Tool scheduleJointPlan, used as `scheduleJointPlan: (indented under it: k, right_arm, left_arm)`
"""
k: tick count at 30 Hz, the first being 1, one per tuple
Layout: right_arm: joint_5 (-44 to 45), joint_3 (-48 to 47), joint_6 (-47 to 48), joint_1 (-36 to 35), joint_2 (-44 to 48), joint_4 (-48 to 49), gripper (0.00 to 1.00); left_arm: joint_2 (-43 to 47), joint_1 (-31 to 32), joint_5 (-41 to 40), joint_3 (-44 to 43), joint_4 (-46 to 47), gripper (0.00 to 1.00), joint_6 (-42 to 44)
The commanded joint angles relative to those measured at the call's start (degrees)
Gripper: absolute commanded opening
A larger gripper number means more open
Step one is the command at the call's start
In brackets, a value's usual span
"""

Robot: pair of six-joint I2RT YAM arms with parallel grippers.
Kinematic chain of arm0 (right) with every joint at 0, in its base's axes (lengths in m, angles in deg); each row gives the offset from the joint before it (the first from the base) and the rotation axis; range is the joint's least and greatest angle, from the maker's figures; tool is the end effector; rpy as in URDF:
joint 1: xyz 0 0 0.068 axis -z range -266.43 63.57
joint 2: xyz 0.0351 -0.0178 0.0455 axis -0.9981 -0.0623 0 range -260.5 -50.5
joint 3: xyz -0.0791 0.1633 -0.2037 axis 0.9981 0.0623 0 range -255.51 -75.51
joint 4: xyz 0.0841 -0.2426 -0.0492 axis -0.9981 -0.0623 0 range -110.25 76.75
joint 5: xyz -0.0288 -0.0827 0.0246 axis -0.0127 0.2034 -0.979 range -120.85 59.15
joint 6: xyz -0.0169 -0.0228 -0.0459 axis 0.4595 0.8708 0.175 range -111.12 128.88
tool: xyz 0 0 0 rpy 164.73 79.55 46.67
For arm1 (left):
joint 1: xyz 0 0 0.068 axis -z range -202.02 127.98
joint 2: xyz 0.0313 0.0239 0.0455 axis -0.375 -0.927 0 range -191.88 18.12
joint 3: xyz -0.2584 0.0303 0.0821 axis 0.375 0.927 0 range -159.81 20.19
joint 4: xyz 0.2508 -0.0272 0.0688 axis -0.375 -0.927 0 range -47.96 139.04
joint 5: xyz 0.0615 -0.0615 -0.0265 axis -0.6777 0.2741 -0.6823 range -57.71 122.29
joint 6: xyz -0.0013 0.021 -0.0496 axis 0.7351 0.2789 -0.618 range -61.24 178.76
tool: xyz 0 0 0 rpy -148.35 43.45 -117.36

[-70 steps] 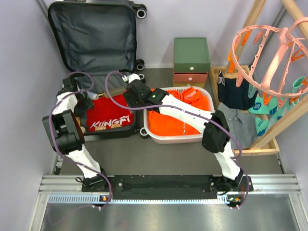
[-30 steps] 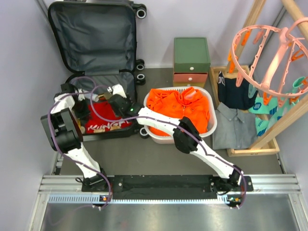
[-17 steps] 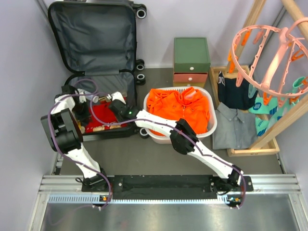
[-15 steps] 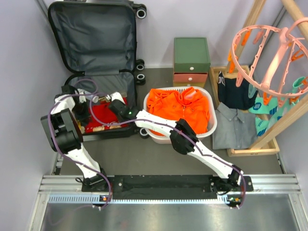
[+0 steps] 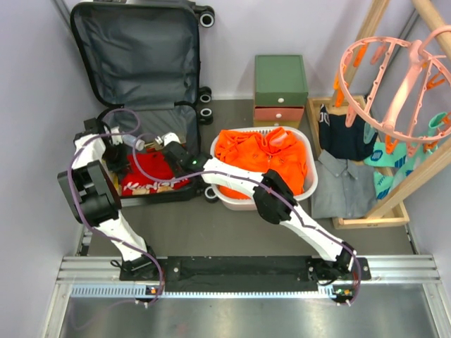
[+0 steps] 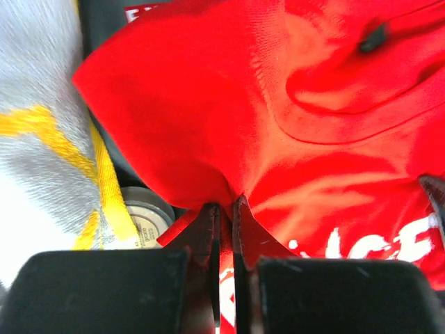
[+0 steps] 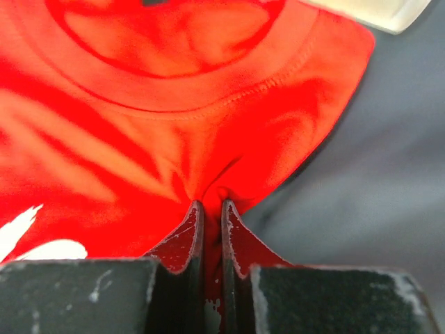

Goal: Open, take out, and arrange the luggage

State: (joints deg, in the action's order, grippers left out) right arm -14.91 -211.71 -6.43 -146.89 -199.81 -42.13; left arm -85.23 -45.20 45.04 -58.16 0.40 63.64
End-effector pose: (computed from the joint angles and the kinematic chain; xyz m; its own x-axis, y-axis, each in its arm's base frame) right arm 0.2942 0.4995 0.1787 -0.5124 -0.3894 -0.7654 -0.6228 0.7821 0.0190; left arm 0.3331 0.1340 0.2169 -0.9067 -0.2979 -0.2986 -0.2505 0.9499 -0.1871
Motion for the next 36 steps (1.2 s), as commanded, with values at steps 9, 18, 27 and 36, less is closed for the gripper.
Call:
scheduleJointPlan:
  k: [9,18,27,36]
  right_arm:
    - [-1.44,1.02,1.25,1.67,15.1,6.03,0.0]
    - [1.8,8.84,2.65,3.33,24.5,5.33,0.0]
    - [10.32,27.81,6.34,6.06,43.3,1.28,0.0]
    - [19.21,52.6,4.15,11.24,66.33,-4.86,0.0]
  left_arm:
    - [5.09,-0.29,9.13,-8.74,-5.67,0.0,0.3]
    - [5.44,0.67,14.22,-16.04,-6.9,0.0,-3.65]
    - [7.11,17.01,16.43,-19.2,-7.0,0.0,-2.33]
    - [3.95,35.99,16.87,-23.18,-4.63,0.0,-8.22]
